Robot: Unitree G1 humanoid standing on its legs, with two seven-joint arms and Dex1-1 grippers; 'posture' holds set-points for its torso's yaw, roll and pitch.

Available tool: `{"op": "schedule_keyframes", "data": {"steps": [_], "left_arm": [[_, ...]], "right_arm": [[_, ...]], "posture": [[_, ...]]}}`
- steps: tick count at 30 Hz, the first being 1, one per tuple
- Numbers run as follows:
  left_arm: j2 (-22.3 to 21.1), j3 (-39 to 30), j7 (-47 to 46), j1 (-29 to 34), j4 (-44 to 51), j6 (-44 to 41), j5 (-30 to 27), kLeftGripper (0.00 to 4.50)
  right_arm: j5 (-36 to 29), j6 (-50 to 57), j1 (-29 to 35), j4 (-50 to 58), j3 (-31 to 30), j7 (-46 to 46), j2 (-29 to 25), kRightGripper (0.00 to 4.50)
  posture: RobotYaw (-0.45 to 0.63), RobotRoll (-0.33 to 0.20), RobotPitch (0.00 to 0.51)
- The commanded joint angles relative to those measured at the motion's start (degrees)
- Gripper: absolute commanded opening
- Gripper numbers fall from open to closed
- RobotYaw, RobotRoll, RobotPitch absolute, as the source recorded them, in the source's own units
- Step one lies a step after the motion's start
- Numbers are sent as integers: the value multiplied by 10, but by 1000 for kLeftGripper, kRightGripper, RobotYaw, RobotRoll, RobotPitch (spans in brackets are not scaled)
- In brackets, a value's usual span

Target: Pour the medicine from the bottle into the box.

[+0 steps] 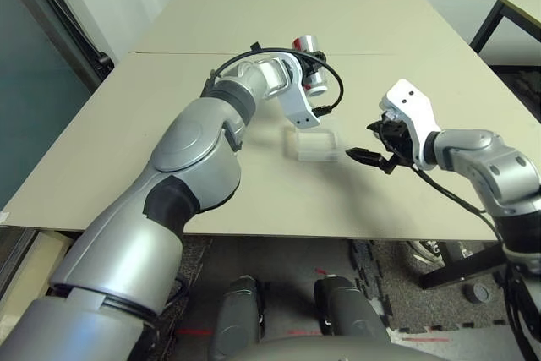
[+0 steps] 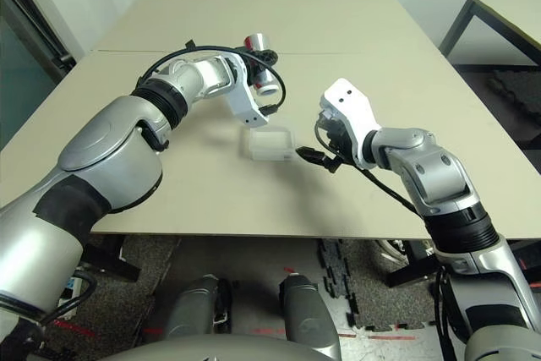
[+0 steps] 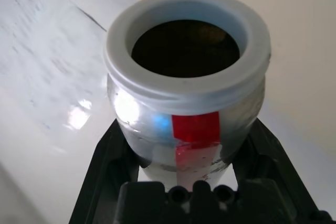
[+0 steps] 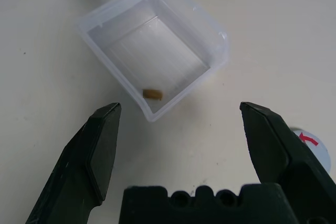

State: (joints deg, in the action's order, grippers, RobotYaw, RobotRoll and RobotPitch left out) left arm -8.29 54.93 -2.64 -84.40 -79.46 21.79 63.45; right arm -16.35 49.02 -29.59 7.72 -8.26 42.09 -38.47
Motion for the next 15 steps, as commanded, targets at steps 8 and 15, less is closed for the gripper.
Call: {"op": "schedule_keyframes", "data": {"steps": [8, 15], "left_arm": [[-2, -489, 195, 52, 9, -173, -469, 2563], [-34, -644, 156, 122, 29, -220, -596, 2563]], "right_arm": [[-9, 0, -6, -25, 42, -32, 33, 4500], [-30, 15, -10, -33, 109, -91, 90, 4500]], "posture": [[-89, 0, 26], [-23, 0, 37]]}}
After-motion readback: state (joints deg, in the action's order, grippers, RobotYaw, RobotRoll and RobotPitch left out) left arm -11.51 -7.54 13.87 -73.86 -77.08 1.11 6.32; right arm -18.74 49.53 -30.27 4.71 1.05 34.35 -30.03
